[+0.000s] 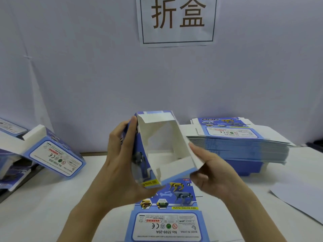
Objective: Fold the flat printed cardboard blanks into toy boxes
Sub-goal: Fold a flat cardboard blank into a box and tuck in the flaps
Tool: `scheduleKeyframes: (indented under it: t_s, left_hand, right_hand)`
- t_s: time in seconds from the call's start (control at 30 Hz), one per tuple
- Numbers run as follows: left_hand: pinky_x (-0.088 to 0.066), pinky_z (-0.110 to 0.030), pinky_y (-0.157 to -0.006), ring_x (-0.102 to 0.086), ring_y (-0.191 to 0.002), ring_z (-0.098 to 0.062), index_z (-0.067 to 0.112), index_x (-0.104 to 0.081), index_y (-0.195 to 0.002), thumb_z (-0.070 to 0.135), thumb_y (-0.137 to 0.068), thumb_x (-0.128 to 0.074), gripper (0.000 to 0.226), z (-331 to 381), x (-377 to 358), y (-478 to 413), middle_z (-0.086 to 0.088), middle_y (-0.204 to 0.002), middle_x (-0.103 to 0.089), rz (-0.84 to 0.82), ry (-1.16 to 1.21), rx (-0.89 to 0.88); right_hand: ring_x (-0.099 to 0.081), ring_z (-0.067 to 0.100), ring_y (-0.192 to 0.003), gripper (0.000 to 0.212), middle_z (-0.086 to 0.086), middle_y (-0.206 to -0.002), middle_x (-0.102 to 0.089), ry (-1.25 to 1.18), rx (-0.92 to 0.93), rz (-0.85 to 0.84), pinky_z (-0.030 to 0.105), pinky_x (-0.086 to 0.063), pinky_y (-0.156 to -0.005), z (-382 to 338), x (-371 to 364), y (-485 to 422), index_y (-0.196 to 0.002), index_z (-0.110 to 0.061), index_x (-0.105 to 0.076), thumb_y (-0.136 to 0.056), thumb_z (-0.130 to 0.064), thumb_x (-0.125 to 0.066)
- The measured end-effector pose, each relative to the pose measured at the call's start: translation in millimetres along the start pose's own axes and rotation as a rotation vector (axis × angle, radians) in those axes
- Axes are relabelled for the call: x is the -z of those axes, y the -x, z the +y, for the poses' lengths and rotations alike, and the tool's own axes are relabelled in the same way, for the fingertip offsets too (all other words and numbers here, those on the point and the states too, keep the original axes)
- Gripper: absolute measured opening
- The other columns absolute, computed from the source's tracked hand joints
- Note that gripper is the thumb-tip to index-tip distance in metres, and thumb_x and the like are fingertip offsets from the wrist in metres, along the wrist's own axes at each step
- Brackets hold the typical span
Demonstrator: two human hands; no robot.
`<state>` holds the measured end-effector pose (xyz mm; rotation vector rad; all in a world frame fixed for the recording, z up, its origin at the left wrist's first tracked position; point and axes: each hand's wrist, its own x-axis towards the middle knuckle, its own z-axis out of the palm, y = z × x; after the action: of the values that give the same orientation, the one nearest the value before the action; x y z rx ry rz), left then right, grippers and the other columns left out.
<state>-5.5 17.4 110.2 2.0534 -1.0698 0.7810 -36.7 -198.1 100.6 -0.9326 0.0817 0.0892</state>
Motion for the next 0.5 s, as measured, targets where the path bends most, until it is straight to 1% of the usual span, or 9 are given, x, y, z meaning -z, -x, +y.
scheduleKeyframes:
  t_s: [0.03,0.07,0.13,0.2,0.3,0.33,0.4,0.43,0.5]
  left_hand:
    - [-0.035,-0.025,-0.11,-0.026,-0.14,-0.018,0.026,0.0,-0.15,0.06,-0.053,-0.085,0.133,-6.0,1.1,1.3,-0.008,-0.149,-0.019,-0.004,-0.027,-0.024]
    - [-0.037,-0.024,-0.108,-0.029,-0.138,-0.018,0.024,-0.003,-0.151,0.066,-0.055,-0.079,0.13,-11.2,1.6,3.2,-0.009,-0.149,-0.021,-0.014,-0.052,-0.043]
    - [-0.045,-0.038,-0.102,-0.036,-0.133,-0.023,0.026,-0.007,-0.153,0.068,-0.058,-0.074,0.123,-14.9,3.7,4.1,-0.004,-0.148,-0.024,-0.015,-0.09,-0.047]
    - [-0.049,-0.048,-0.096,-0.04,-0.13,-0.029,0.03,-0.007,-0.153,0.065,-0.058,-0.075,0.123,-10.1,1.9,4.1,-0.001,-0.148,-0.023,-0.017,-0.087,-0.042]
    - [-0.051,-0.049,-0.093,-0.039,-0.13,-0.028,0.03,-0.008,-0.153,0.062,-0.056,-0.078,0.124,-4.3,0.4,4.0,0.001,-0.147,-0.023,-0.033,-0.071,-0.034]
    - [-0.051,-0.047,-0.094,-0.039,-0.131,-0.025,0.03,-0.008,-0.153,0.063,-0.056,-0.077,0.123,-3.3,0.3,4.1,0.002,-0.147,-0.022,-0.035,-0.076,-0.032]
    - [-0.05,-0.045,-0.096,-0.037,-0.13,-0.02,0.033,-0.007,-0.153,0.067,-0.056,-0.073,0.122,-1.5,-0.8,5.1,0.006,-0.147,-0.02,-0.038,-0.089,-0.025]
    - [-0.049,-0.044,-0.097,-0.037,-0.129,-0.021,0.035,-0.006,-0.153,0.069,-0.055,-0.071,0.122,0.0,-1.7,5.4,0.007,-0.146,-0.02,-0.038,-0.11,-0.022]
    - [-0.045,-0.041,-0.098,-0.038,-0.127,-0.024,0.038,-0.004,-0.152,0.07,-0.054,-0.07,0.123,1.7,-5.1,6.0,0.007,-0.145,-0.02,-0.036,-0.171,-0.004]
  right_hand:
    - [-0.055,0.012,-0.044,0.024,0.005,-0.067,-0.065,0.022,0.12,0.073,0.016,-0.035,-0.029,-1.3,-0.9,-1.0,-0.094,-0.006,-0.065,-0.075,-0.019,-0.069]
    - [-0.061,0.011,-0.051,0.018,0.003,-0.07,-0.069,0.075,0.27,0.148,0.018,-0.043,-0.035,-3.1,-0.1,-1.6,-0.099,-0.009,-0.065,-0.083,-0.018,-0.066]
    - [-0.067,0.008,-0.069,0.021,-0.002,-0.085,-0.074,0.222,0.557,0.232,0.023,-0.053,-0.051,-6.4,0.9,0.2,-0.111,-0.019,-0.065,-0.091,-0.016,-0.06]
    - [-0.068,0.006,-0.081,0.025,-0.01,-0.095,-0.073,0.317,0.749,0.287,0.025,-0.054,-0.058,-7.9,1.4,3.9,-0.114,-0.029,-0.064,-0.092,-0.016,-0.06]
    - [-0.066,0.006,-0.092,0.033,-0.016,-0.107,-0.07,0.398,0.875,0.309,0.03,-0.055,-0.07,-8.3,3.9,3.6,-0.114,-0.04,-0.065,-0.093,-0.015,-0.059]
    - [-0.066,0.006,-0.093,0.036,-0.017,-0.11,-0.07,0.397,0.896,0.3,0.028,-0.056,-0.072,-8.1,2.9,4.3,-0.114,-0.042,-0.065,-0.093,-0.014,-0.059]
    - [-0.064,0.0,-0.098,0.039,-0.02,-0.113,-0.069,0.429,0.964,0.299,0.018,-0.053,-0.075,-5.6,2.6,3.7,-0.114,-0.042,-0.065,-0.095,-0.01,-0.056]
    - [-0.062,-0.003,-0.101,0.038,-0.023,-0.114,-0.068,0.458,1.005,0.302,0.013,-0.05,-0.077,-4.0,1.1,4.3,-0.113,-0.038,-0.066,-0.095,-0.007,-0.055]
    - [-0.061,-0.007,-0.104,0.036,-0.024,-0.113,-0.067,0.475,1.043,0.308,0.009,-0.047,-0.08,-2.6,-1.1,5.0,-0.111,-0.032,-0.067,-0.095,-0.003,-0.053]
